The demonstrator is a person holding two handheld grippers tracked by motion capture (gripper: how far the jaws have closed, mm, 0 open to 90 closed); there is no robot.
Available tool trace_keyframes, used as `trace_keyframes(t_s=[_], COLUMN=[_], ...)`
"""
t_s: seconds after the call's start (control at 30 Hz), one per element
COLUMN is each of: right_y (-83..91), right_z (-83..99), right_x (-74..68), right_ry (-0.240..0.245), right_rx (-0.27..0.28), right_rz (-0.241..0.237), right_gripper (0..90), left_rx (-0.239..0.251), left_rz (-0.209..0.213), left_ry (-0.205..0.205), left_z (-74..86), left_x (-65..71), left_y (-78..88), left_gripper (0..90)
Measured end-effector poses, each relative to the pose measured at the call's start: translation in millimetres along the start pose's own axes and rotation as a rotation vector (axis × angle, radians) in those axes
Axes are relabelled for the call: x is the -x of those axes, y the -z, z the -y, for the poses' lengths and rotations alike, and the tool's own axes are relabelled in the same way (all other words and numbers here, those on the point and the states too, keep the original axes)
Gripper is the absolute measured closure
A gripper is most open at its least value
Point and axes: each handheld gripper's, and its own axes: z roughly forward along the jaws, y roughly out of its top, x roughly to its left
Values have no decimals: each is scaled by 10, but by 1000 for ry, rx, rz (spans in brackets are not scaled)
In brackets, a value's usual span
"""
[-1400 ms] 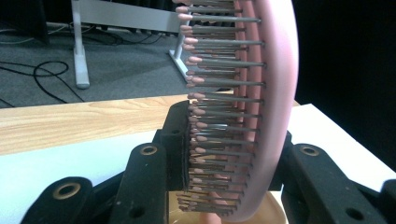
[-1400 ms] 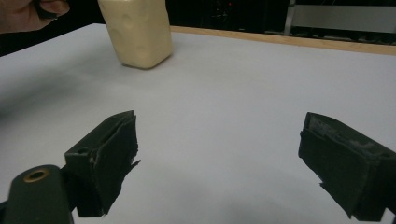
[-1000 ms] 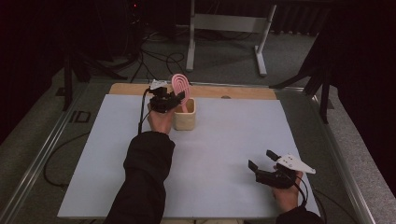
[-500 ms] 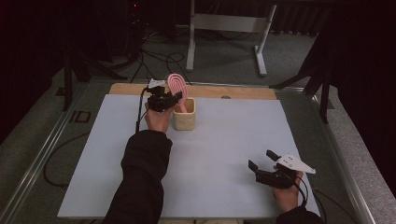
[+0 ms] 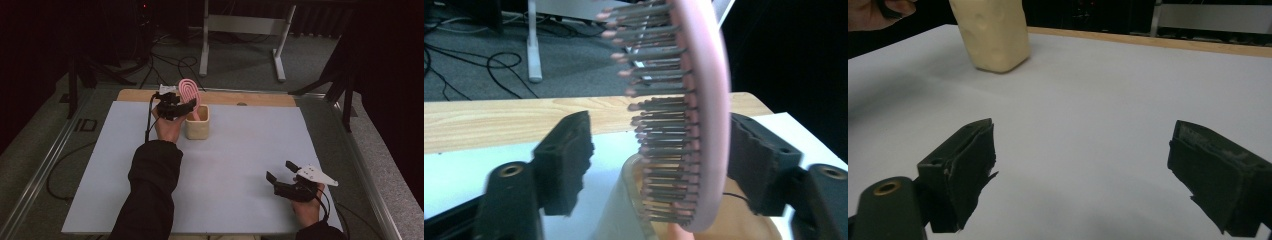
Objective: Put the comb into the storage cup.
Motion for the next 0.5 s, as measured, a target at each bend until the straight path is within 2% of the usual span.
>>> trace_keyframes(t_s=[0.17, 0.27, 0.5], right_y=[0, 2, 1], right_z=[-1, -1, 0], right_x=[-4, -4, -4], right_ry=[-2, -2, -2], right_rx=[1, 2, 0], right_rz=[1, -1, 1], right_gripper=[115, 115, 115], left_rx=[0, -1, -40], left_rz=[-18, -29, -55], left_ry=[-21, -33, -68], left_z=[4, 9, -2], left_x=[51, 86, 117], left_y=[13, 23, 37], left_gripper=[165, 140, 46])
